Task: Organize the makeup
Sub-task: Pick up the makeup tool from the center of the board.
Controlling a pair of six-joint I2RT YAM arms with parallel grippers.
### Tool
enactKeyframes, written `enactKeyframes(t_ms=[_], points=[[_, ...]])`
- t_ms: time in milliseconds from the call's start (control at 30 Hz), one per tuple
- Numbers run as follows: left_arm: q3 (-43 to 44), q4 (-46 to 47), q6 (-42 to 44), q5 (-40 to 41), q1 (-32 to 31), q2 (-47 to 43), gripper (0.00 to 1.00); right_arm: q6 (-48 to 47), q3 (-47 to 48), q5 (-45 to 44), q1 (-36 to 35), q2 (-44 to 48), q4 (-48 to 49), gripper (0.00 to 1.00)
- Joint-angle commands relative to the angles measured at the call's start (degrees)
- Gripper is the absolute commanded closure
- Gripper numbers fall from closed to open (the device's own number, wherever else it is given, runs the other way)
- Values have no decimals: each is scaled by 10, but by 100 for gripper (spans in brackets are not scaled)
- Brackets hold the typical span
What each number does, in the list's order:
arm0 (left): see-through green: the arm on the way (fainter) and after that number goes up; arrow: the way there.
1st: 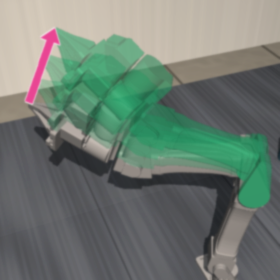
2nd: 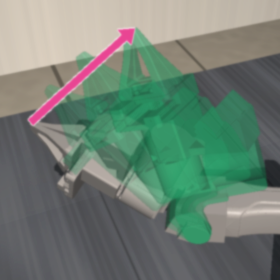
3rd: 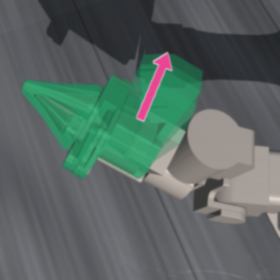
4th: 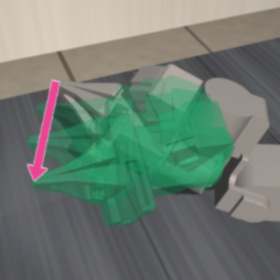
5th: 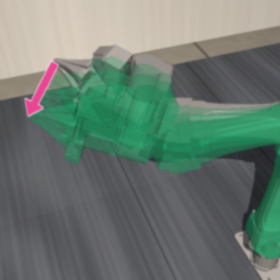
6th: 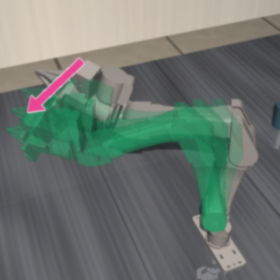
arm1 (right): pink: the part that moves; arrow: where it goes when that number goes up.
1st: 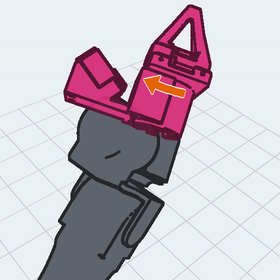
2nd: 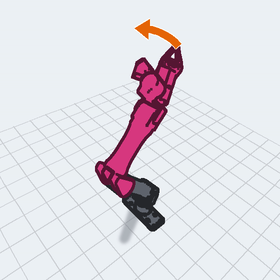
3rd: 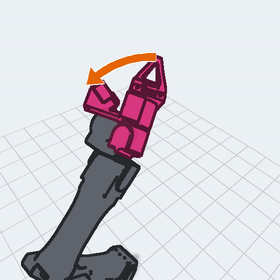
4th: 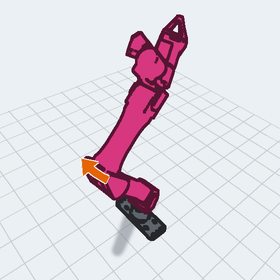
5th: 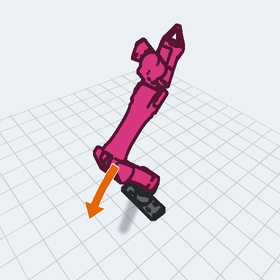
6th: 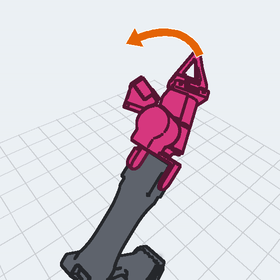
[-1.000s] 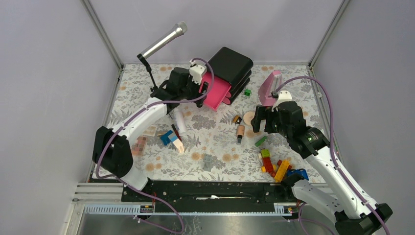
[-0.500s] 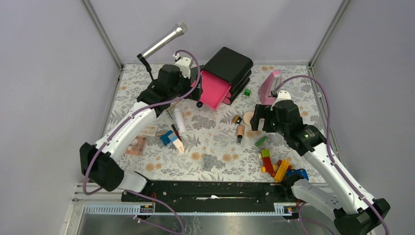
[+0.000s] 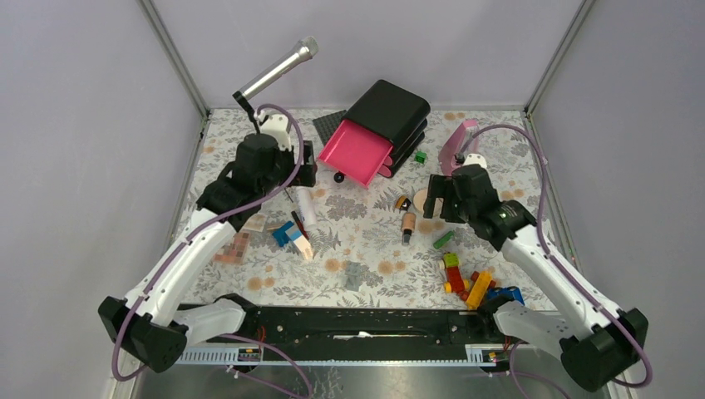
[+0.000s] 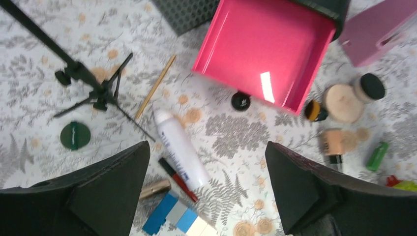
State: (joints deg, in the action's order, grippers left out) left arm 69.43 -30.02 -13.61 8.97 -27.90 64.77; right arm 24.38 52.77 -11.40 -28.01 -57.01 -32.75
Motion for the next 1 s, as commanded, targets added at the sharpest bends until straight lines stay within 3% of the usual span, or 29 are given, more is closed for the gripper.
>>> enactKeyframes(t_ms=[0, 400, 967], points=[[-56, -13, -19, 55, 2, -45, 1, 25, 33, -46, 0, -57, -21, 1], [-170, 40, -28, 94, 3, -109, 1, 30, 56, -59, 0, -122, -22, 1], [-198, 32, -24, 83, 4, -150, 1, 68, 46, -76, 19, -218, -1, 1]])
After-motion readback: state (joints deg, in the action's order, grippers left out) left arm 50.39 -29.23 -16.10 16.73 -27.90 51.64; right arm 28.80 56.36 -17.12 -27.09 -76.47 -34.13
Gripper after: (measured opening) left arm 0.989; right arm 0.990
